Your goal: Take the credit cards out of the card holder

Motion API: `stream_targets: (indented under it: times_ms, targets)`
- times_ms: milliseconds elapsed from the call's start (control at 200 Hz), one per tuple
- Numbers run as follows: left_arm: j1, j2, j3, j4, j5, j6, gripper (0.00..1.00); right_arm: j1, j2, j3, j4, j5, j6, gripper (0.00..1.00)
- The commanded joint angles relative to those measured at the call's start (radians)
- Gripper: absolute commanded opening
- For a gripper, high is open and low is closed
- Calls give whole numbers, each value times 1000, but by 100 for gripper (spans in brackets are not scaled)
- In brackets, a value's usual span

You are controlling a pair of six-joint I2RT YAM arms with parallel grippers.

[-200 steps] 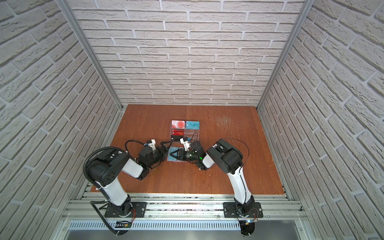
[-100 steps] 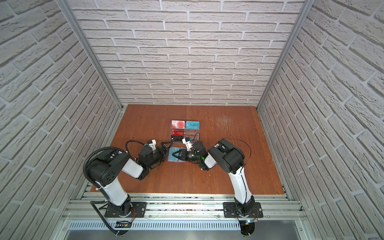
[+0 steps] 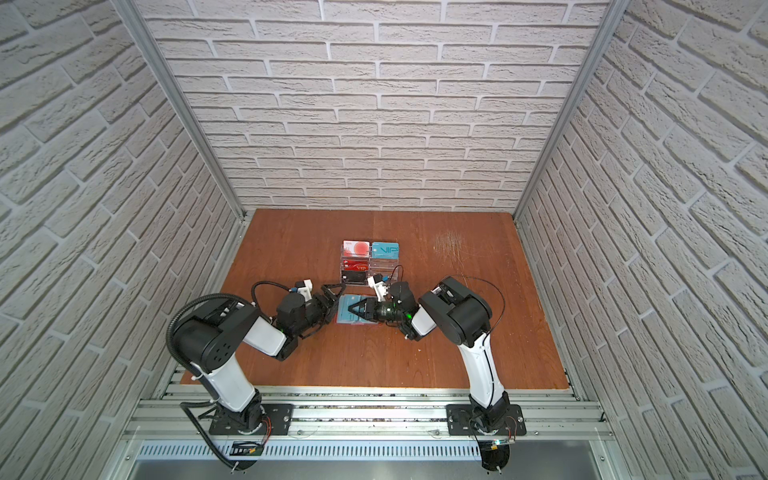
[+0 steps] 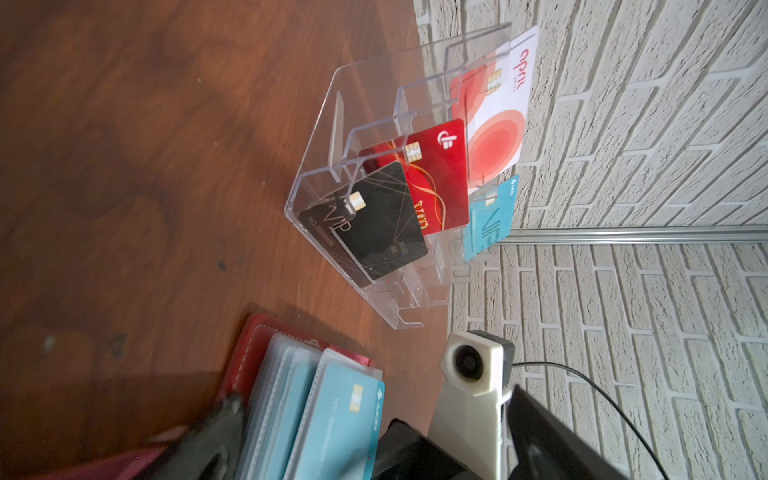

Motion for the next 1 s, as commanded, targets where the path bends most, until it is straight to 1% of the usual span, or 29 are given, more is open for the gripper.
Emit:
stream_targets:
  times_ms: [0, 300, 610, 750, 995]
  targets:
    - [4, 14, -36, -77, 21, 1, 98, -20, -23, -22, -30, 16, -9, 29]
    - [11, 16, -45, -64, 23, 1, 98, -27, -25, -28, -28, 10, -7, 26]
    - [12, 14, -52, -57, 25, -2, 98, -31, -29, -35, -27, 10, -6, 20]
    - [12, 15, -53, -56, 25, 0, 98, -33, -26, -36, -22, 9, -5, 16]
    - [12, 16, -53, -52, 25, -1, 98, -40, -26, -48, -4, 5, 3, 15]
